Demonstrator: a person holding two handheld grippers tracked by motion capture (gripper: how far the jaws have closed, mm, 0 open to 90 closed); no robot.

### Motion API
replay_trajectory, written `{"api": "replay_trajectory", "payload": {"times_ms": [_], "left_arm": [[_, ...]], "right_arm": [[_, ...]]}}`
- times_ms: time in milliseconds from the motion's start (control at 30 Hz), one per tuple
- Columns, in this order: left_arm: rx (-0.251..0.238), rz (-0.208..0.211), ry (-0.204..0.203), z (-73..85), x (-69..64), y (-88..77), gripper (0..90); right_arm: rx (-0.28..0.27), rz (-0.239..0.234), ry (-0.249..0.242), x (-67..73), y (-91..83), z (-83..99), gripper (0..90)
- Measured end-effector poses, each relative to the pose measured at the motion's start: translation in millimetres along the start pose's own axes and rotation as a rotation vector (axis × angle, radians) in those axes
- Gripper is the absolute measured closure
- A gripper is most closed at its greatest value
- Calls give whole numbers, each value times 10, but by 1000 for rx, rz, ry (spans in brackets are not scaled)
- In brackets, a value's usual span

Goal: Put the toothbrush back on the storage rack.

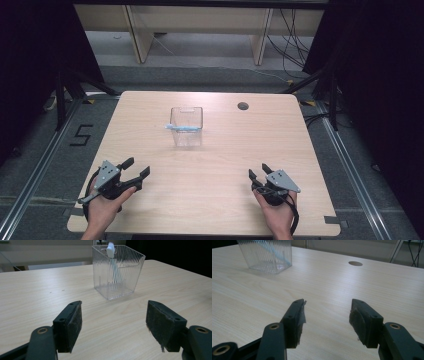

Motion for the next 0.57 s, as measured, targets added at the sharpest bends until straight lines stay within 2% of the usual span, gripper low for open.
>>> {"api": "replay_trajectory", "payload": {"times_ms": [300,367,400,467,567], "left_arm": [[-21,-13,-18,169,121,-53,280],[-37,-5,-12,180,125,-41,279],[-29,-14,-7,189,129,-52,279],[-46,-8,-18,190,132,-43,279],[-45,-18,-17,198,159,-52,278]], "right_arm": [[-3,6,10,-1,-1,-1,460],[-10,4,18,8,7,-4,460],[-8,11,14,1,4,-1,460],[-7,7,13,8,8,0,460],[2,2,14,17,4,6,460]]}}
Point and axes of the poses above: each handheld gripper's, and its own axes: y roughly forward along the jaws, z roughly out of its underside, x roughly to its left, the point moved 8 cm from there along y, roughly forward along the jaws, and after that the axes turned 13 degrees about -y, right-handed, at the moved point
